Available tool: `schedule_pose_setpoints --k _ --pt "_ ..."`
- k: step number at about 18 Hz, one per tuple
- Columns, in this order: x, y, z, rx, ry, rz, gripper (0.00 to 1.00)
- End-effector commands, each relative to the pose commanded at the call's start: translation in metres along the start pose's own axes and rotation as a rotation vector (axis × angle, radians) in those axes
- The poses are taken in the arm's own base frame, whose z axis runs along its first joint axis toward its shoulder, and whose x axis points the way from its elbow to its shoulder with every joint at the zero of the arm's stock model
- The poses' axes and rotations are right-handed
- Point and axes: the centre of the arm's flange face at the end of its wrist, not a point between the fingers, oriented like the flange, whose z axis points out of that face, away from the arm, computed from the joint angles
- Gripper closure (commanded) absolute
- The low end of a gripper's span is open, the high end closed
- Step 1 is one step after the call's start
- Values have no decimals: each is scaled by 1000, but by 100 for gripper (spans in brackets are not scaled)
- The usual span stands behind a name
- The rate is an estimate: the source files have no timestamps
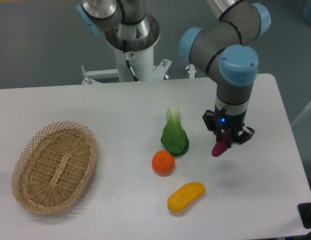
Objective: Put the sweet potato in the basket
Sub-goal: 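Hold the purple sweet potato in the gripper and lift slightly, then carry the held sweet potato over the orange toward the wicker basket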
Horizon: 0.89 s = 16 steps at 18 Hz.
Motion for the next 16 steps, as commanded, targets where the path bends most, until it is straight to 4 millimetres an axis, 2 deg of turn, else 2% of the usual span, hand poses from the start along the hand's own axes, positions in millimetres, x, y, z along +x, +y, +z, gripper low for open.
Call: schedule_pose_setpoints --k 10,16 --pt "5 -8 0 6 4 -5 88" --pt "24 -40 -4 25 6 -4 89"
